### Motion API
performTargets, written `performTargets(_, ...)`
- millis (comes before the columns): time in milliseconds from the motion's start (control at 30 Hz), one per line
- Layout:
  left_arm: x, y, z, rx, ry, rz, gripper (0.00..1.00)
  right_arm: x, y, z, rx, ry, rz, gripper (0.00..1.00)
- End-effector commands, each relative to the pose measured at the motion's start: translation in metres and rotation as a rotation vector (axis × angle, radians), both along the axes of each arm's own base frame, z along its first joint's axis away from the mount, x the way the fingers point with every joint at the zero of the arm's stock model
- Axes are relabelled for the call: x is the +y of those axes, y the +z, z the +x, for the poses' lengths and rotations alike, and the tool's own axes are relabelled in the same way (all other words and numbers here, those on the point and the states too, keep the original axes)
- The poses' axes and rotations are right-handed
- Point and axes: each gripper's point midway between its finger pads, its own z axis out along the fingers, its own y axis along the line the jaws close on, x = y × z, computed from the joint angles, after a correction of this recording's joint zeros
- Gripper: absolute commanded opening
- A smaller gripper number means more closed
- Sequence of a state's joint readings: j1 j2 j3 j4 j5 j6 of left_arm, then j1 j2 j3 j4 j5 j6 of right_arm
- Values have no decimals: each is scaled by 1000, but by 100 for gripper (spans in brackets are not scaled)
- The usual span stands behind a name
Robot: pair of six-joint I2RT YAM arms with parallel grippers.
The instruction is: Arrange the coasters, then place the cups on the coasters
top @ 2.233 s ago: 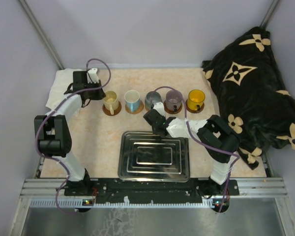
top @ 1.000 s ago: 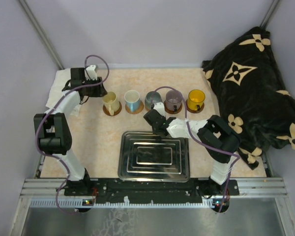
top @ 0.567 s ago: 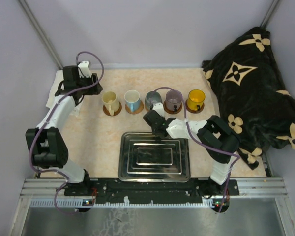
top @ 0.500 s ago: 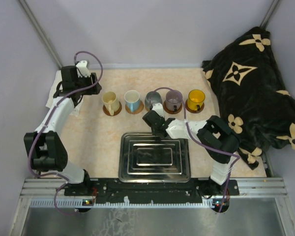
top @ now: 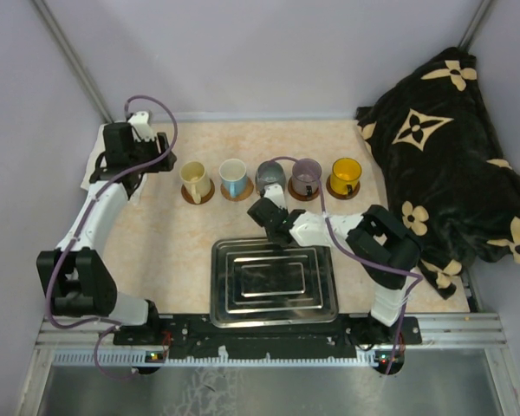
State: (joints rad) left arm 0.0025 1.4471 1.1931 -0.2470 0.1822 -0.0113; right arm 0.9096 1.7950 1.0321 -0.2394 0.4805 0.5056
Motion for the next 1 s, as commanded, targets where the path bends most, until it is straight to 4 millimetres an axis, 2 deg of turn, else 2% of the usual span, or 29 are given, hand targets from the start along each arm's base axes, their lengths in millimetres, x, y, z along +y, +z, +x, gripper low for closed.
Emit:
performTargets(0,5,19,-9,-47,30,-3,68,-2,31,20,-74,-19,-38,16)
performTargets(200,12,37,-20,-88,68,7,69,-1,94,48,-196,-38,6,19)
performTargets(300,10,47,-28,-111,66,-3,69,-9,131,51,-267,-56,29,20)
performTargets(400,6,55,-39,-125,55,-26,71,-26,160,49,-322,-92,71,21)
performTargets(533,4,58,-54,-131,69,-64,77,-73,181,49,-352,-187,140,24)
performTargets(567,3,60,-58,-136,73,-74,96,-88,183,49,-352,-217,157,26)
performTargets(600,3,60,-62,-138,80,-83,99,-104,185,48,-354,-244,177,28)
performTargets(733,4,60,-76,-144,120,-101,100,-175,182,47,-359,-381,225,44)
performTargets(833,8,58,-87,-152,164,-94,100,-225,176,42,-352,-485,261,61)
performTargets(967,14,47,-97,-132,212,-99,100,-273,171,27,-357,-613,256,80)
